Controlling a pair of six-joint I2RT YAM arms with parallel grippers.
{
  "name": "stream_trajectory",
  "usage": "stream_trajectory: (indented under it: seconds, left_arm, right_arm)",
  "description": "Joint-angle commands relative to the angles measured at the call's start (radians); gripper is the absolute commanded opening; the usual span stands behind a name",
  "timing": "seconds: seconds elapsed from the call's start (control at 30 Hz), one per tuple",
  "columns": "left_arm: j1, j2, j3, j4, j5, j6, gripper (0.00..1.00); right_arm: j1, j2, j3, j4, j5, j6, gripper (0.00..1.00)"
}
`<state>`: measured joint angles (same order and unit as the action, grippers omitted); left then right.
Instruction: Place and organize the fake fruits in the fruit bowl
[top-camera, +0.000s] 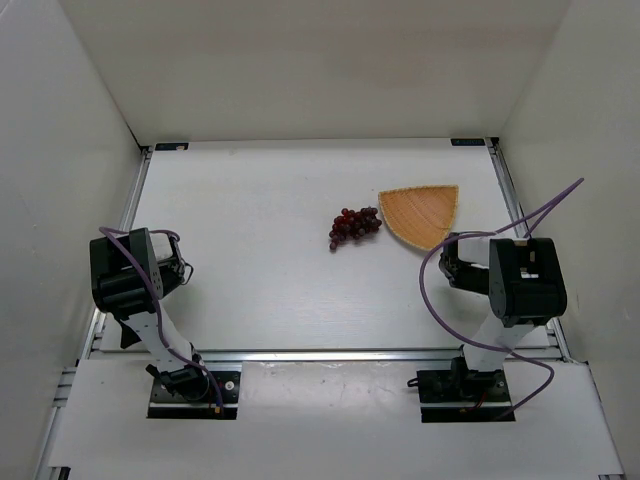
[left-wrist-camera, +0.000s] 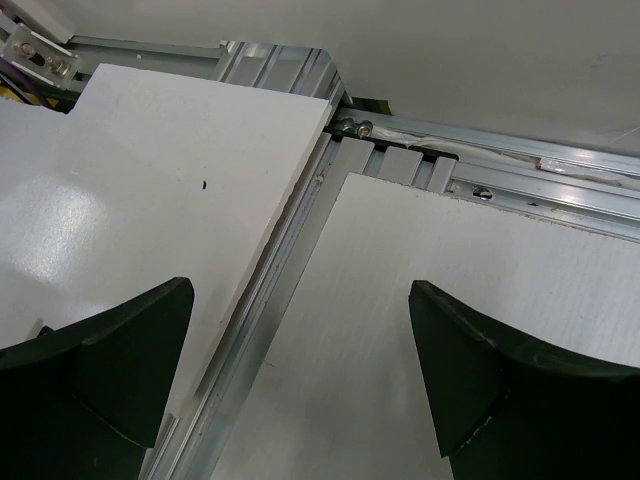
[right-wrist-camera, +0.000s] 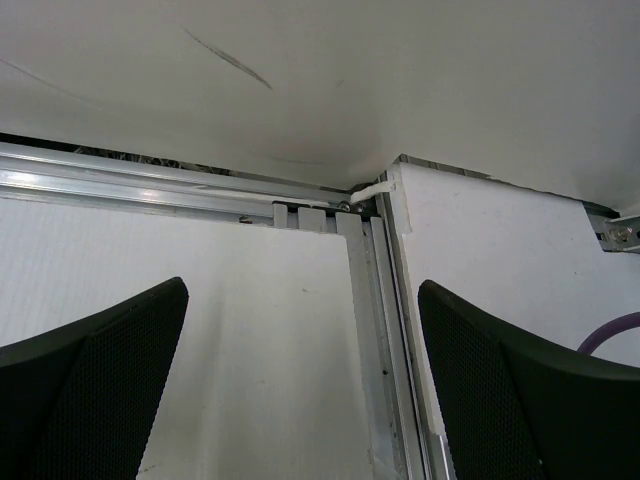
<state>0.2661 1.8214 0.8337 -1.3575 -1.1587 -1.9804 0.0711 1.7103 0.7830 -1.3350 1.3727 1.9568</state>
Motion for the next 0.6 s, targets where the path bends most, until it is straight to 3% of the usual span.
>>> stream_trajectory:
  seconds: [0.0, 0.13, 0.2, 0.3, 0.33, 0.37, 0.4, 0.43, 0.47, 0.5, 0.57]
  left_arm:
    - [-0.002, -0.008, 0.019, -0.068, -0.004, -0.107, 1.00]
    - [-0.002, -0.008, 0.028, -0.068, -0.004, -0.089, 1.00]
    - [-0.002, 0.004, 0.050, -0.068, -0.013, -0.048, 1.00]
    - [-0.002, 0.051, 0.168, -0.068, -0.091, 0.170, 1.00]
    - [-0.002, 0.073, 0.262, -0.068, -0.110, 0.336, 1.00]
    - [-0.002, 0.093, 0.309, -0.068, -0.110, 0.421, 1.00]
    - [-0.002, 0.108, 0.353, -0.068, -0.121, 0.507, 1.00]
    - [-0.011, 0.134, 0.387, -0.068, -0.139, 0.587, 1.00]
    - [-0.037, 0.134, 0.422, -0.068, -0.186, 0.706, 1.00]
    - [-0.054, 0.134, 0.423, -0.068, -0.209, 0.736, 1.00]
    - [-0.132, 0.064, 0.357, -0.068, -0.271, 0.695, 1.00]
  right_arm:
    - [-0.007, -0.004, 0.047, -0.128, 0.016, 0.165, 1.00]
    - [0.059, 0.024, 0.253, -0.128, 0.100, -0.251, 1.00]
    - [0.120, 0.025, 0.393, -0.128, 0.141, -0.356, 1.00]
    - [0.211, -0.001, 0.636, -0.128, 0.094, -0.540, 1.00]
    - [0.238, -0.001, 0.698, -0.086, 0.079, -0.596, 1.00]
    - [0.293, -0.027, 0.747, 0.007, 0.051, -0.882, 1.00]
    - [0.315, -0.049, 0.772, 0.169, -0.011, -1.135, 1.00]
    - [0.329, -0.085, 0.772, 0.543, -0.352, -1.362, 1.00]
    - [0.329, -0.177, 0.694, 0.669, -0.580, -1.582, 1.00]
    - [0.338, -0.216, 0.656, 0.756, -0.762, -1.584, 1.00]
    - [0.363, -0.253, 0.631, 0.879, -0.953, -1.547, 1.00]
